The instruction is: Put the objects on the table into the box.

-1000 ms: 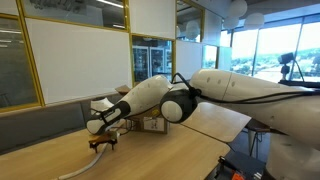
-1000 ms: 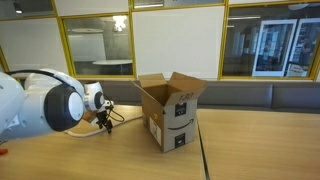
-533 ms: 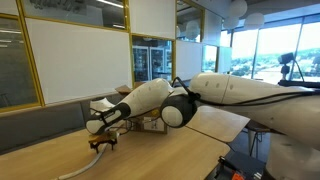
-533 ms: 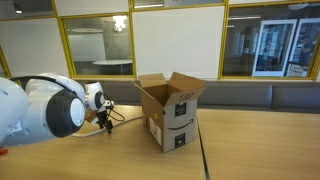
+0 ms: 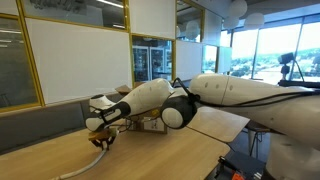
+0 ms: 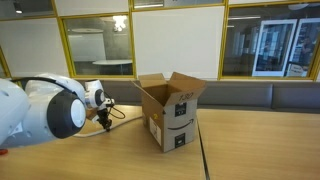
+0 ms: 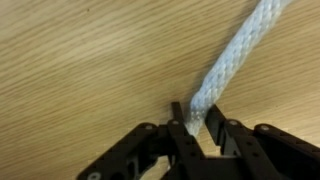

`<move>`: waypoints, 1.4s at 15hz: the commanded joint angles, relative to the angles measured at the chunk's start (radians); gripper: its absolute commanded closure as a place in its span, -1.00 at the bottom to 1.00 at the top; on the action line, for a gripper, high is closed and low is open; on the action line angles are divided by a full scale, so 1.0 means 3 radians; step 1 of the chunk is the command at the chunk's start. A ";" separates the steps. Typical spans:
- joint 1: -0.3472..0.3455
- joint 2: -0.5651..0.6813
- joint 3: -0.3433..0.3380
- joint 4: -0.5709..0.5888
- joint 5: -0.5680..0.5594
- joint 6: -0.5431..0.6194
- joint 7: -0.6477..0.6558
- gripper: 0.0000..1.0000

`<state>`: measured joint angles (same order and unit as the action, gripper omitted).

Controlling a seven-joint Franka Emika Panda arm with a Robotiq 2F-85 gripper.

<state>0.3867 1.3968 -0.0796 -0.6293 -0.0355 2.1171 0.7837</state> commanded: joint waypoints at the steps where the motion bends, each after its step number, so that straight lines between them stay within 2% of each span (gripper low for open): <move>1: -0.0003 0.0154 -0.0049 0.0227 -0.0027 -0.0057 0.0056 0.86; 2: -0.0004 0.0153 -0.0054 0.0229 -0.0026 -0.0063 0.0055 0.90; 4: -0.0002 0.0143 -0.0065 0.0224 -0.0031 -0.0065 0.0054 0.82; 11: 0.0023 -0.0104 -0.0111 0.0192 -0.0051 -0.0028 0.0003 0.81; 18: 0.0034 -0.0544 -0.0214 0.0287 -0.0115 -0.0061 -0.0074 0.80; 21: 0.0046 -0.0787 -0.0330 0.0316 -0.0247 -0.0108 -0.0091 0.80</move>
<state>0.3927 1.2334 -0.1450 -0.5376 -0.0749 2.1110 0.7690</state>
